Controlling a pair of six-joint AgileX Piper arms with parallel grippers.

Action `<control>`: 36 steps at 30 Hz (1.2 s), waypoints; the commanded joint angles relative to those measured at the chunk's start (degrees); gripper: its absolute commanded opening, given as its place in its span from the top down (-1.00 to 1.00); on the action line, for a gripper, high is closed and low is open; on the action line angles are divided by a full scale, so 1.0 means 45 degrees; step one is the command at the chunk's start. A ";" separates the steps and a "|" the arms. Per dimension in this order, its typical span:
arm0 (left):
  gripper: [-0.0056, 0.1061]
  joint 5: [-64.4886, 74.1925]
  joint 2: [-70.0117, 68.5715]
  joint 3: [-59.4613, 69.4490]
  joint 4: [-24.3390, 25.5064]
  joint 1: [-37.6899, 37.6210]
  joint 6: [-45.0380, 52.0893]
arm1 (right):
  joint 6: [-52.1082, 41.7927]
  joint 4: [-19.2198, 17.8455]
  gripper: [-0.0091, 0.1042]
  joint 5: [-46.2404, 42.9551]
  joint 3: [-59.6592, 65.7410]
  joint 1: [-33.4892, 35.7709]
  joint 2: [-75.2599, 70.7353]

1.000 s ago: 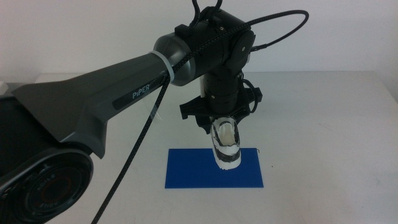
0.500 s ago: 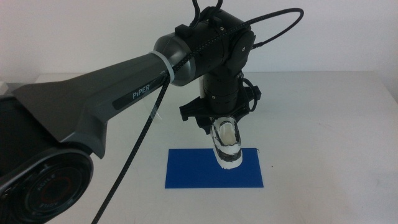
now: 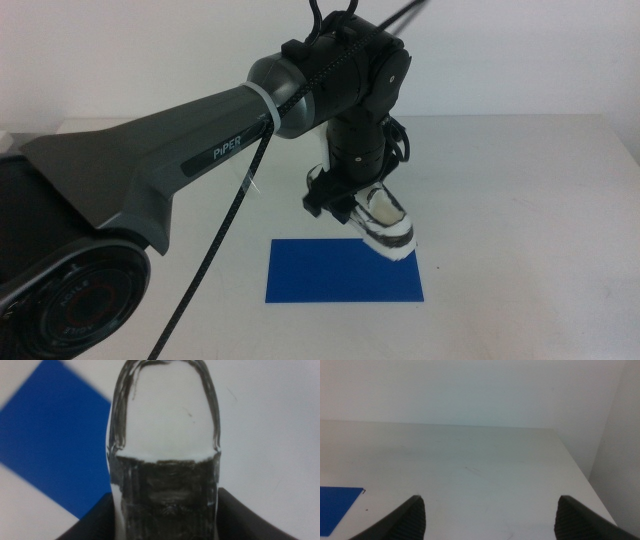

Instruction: Use one arm to grab the shoe from the table and place it on the mat.

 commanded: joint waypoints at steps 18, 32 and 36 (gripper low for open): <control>0.93 0.1005 -0.0527 0.0192 -0.0159 -0.0249 -0.8248 | -0.0161 -0.0108 -0.33 -0.1012 -0.0121 0.0040 -0.0257; 0.93 0.1005 -0.0408 0.1685 -0.0129 -0.0220 -0.8248 | -0.0161 -0.0108 -0.33 -0.1012 -0.0121 0.0040 -0.0257; 0.93 0.0973 -0.0152 0.1671 -0.0172 -0.0220 -0.8248 | -0.0161 -0.0108 -0.33 -0.1012 -0.0121 0.0040 -0.0257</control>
